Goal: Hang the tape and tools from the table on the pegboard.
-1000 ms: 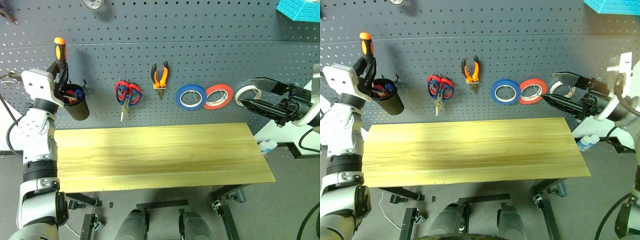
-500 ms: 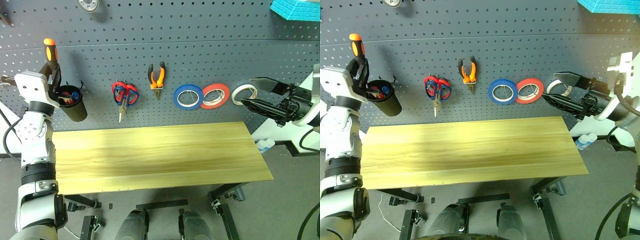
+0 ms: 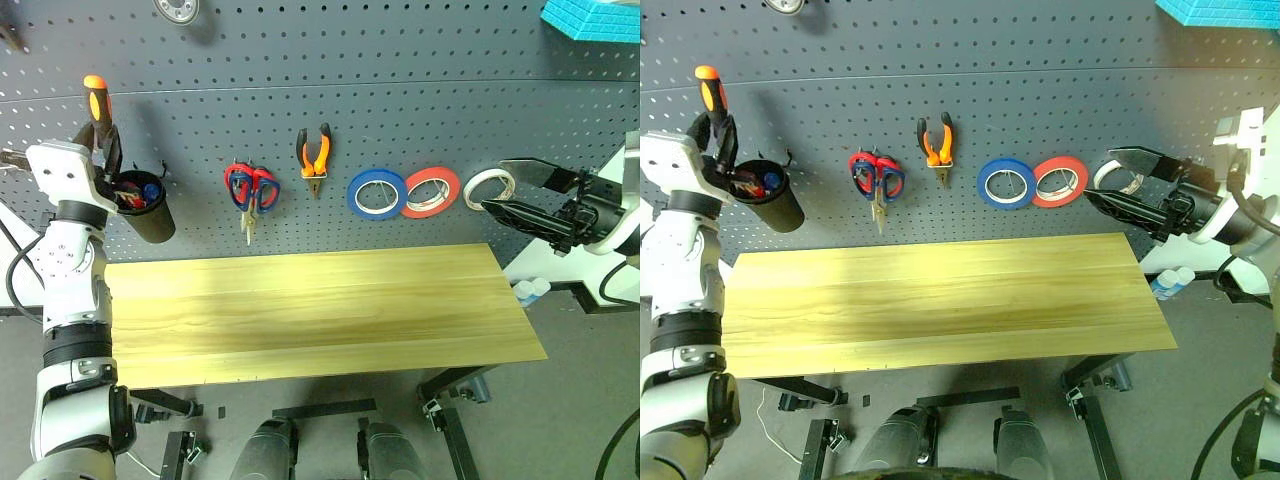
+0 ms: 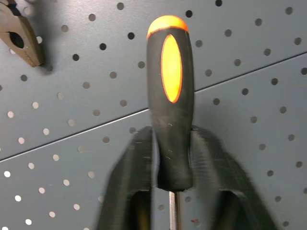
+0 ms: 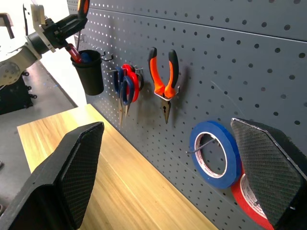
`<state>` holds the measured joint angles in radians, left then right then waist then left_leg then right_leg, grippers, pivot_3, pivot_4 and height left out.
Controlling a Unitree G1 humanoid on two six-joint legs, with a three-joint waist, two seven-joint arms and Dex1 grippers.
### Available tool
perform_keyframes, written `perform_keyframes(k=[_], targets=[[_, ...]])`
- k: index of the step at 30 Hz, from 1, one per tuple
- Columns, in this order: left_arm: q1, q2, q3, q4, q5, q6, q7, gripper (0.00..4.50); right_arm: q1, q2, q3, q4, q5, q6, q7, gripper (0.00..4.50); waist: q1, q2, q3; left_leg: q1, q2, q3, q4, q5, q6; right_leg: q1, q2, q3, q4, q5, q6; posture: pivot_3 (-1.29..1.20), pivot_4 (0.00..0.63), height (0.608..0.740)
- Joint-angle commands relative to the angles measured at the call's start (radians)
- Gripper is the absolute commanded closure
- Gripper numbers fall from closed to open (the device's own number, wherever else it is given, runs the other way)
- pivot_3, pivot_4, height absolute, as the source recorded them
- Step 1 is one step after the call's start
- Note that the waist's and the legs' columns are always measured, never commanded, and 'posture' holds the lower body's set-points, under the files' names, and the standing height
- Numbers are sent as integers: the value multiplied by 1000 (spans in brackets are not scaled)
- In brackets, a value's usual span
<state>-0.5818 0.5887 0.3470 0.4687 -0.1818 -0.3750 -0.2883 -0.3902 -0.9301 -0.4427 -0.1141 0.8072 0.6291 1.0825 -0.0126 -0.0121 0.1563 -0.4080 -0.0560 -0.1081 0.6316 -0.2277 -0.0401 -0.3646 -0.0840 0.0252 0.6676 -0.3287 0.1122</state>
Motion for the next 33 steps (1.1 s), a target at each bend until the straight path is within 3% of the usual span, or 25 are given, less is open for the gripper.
perform_keyframes(k=[1,7,16,24,33], targets=[[-6,19,9,17,18,15,23,2019,-5,-25,-40,-17,5,-15,-1,0,0,0,0,0,0,0,0,0,0,0,0,0,0,0,0,-12,114,738],[-5,24,-6,22,31,19,14,131,-1,-24,-42,-21,7,-14,-3,0,0,1,-1,0,0,0,0,0,0,0,0,0,0,0,0,-15,115,738],[-9,19,-16,-34,12,42,-16,131,4,-25,-43,-24,8,-12,-4,0,0,3,-2,0,0,0,0,0,0,0,0,0,0,0,0,-17,118,738],[72,30,10,-316,-55,194,-42,131,15,-25,-44,-17,2,-21,2,0,-3,3,-2,-1,0,0,-1,0,0,-1,0,1,-1,0,0,-16,118,738],[64,36,4,-485,-107,319,-69,131,-8,-10,-7,13,-19,-40,7,0,2,3,-2,-1,0,0,0,0,0,0,0,0,-1,0,0,19,121,738]])
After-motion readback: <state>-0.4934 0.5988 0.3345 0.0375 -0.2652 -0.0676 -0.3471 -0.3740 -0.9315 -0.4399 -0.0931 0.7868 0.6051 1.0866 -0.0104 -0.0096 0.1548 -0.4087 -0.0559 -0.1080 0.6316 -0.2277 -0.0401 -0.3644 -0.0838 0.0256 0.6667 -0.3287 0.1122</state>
